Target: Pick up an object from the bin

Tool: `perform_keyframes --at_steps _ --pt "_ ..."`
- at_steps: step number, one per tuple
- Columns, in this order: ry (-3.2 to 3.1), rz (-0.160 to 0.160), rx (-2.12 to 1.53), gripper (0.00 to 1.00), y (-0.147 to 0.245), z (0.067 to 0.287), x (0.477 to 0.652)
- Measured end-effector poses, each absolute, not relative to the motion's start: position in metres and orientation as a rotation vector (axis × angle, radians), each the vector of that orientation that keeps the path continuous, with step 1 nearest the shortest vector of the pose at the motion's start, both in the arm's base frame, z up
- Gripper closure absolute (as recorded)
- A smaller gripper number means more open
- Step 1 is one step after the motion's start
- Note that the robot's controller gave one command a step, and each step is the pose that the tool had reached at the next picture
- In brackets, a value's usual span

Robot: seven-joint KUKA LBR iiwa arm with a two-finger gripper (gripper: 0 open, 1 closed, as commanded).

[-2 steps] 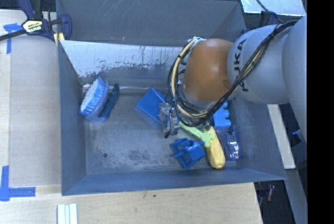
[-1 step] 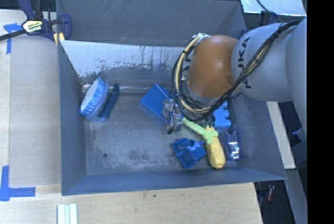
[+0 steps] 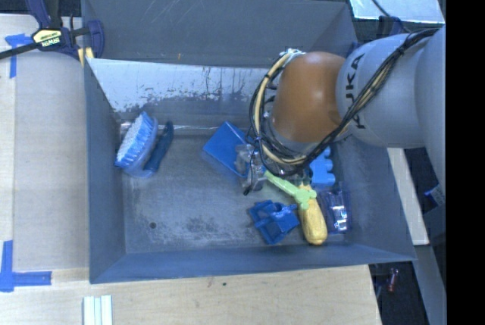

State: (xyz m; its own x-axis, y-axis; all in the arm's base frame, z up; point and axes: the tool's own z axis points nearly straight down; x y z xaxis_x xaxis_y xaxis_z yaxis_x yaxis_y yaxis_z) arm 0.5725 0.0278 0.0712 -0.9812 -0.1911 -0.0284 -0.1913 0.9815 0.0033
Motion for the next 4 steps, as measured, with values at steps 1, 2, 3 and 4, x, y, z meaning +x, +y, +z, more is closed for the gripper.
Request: perform_keyframes --at_steps 1,2,3,4 --pt "3.1 0.012 -0.288 1.0 0.023 0.071 0.573" --pt "3.021 0.004 -0.712 1.0 0.028 0.072 0.524" --pt "3.089 0.009 -0.29 1.0 0.01 0.078 0.562" --pt "3.09 0.009 -0.372 1.0 0.014 0.091 0.551"
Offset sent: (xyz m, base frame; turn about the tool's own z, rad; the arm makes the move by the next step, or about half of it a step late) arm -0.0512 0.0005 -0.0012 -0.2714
